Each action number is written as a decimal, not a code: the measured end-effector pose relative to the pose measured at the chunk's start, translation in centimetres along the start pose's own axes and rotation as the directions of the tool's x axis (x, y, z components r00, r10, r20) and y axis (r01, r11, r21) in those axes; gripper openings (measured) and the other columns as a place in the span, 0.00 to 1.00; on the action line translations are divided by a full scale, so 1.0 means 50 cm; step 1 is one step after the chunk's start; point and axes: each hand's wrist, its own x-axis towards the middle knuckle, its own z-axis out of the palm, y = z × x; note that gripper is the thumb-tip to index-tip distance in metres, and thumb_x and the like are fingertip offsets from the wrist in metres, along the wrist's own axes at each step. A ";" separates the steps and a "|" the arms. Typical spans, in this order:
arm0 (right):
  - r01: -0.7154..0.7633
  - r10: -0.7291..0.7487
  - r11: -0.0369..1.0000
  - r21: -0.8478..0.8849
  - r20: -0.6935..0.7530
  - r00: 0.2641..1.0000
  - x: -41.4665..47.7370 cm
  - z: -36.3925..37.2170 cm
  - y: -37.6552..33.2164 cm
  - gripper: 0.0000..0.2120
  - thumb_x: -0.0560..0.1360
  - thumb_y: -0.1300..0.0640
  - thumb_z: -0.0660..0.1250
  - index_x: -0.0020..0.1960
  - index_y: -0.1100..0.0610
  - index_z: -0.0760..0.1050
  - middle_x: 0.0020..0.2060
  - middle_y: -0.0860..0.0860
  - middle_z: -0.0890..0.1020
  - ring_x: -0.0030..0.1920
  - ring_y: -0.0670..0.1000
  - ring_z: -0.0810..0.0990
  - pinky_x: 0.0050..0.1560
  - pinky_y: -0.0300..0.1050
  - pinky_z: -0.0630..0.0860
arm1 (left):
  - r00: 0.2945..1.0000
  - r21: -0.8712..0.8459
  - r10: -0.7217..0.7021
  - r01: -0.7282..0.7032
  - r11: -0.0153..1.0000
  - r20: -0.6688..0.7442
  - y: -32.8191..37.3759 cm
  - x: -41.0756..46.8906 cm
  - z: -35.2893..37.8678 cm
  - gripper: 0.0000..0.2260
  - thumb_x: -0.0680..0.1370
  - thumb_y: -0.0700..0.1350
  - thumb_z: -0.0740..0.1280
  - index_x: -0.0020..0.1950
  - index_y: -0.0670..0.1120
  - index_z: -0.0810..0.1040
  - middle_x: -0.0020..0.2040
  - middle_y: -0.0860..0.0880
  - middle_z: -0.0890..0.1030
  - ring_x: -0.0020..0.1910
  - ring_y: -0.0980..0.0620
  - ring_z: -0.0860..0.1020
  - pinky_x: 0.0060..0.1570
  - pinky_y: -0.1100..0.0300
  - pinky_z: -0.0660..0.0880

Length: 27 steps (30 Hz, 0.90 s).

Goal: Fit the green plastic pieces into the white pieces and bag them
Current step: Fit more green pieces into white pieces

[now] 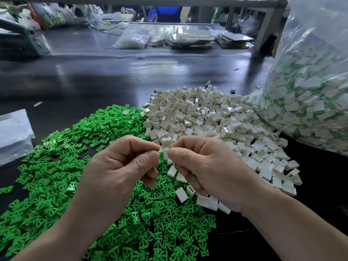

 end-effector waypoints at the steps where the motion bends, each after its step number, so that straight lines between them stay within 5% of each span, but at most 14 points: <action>1: -0.012 0.012 1.000 0.016 0.015 1.000 -0.001 -0.001 -0.001 0.12 0.81 0.53 0.67 0.39 0.49 0.79 0.30 0.49 0.74 0.24 0.46 0.67 0.22 0.37 0.64 | 1.000 -0.002 0.003 -0.003 1.000 -0.004 0.000 0.000 0.001 0.05 0.70 0.45 0.75 0.45 0.49 0.84 0.36 0.43 0.82 0.34 0.47 0.81 0.32 0.58 0.79; 10: 0.056 -0.054 0.996 -0.072 0.024 0.998 -0.004 0.002 -0.005 0.09 0.81 0.53 0.67 0.42 0.51 0.79 0.30 0.49 0.73 0.26 0.45 0.67 0.23 0.37 0.64 | 0.998 0.042 0.050 -0.049 0.998 -0.027 0.002 -0.005 0.003 0.03 0.72 0.47 0.73 0.45 0.50 0.84 0.35 0.45 0.82 0.33 0.49 0.81 0.32 0.60 0.79; 14: 0.071 -0.073 0.997 0.038 0.040 0.997 -0.007 0.007 -0.007 0.10 0.81 0.55 0.66 0.42 0.49 0.80 0.31 0.50 0.73 0.26 0.46 0.67 0.23 0.37 0.64 | 0.993 -0.269 -0.119 0.121 0.956 0.022 0.007 0.000 0.002 0.18 0.68 0.57 0.77 0.47 0.44 0.83 0.35 0.42 0.80 0.32 0.46 0.80 0.29 0.56 0.77; 20: 0.016 -0.042 0.969 0.248 0.102 0.994 -0.005 0.024 0.000 0.09 0.78 0.51 0.65 0.41 0.48 0.80 0.31 0.51 0.72 0.24 0.47 0.64 0.21 0.38 0.60 | 0.927 -0.568 -0.212 0.359 0.741 0.310 0.012 -0.003 0.017 0.22 0.71 0.54 0.75 0.59 0.43 0.81 0.34 0.43 0.81 0.29 0.49 0.80 0.26 0.60 0.77; 27: 0.013 -0.042 0.946 0.323 0.083 0.996 -0.003 0.040 0.008 0.10 0.78 0.50 0.65 0.50 0.56 0.79 0.31 0.51 0.71 0.24 0.47 0.63 0.20 0.36 0.58 | 0.953 -0.652 -0.215 0.303 0.695 0.214 0.016 -0.011 0.037 0.18 0.65 0.51 0.79 0.51 0.44 0.85 0.30 0.45 0.81 0.25 0.52 0.80 0.23 0.64 0.75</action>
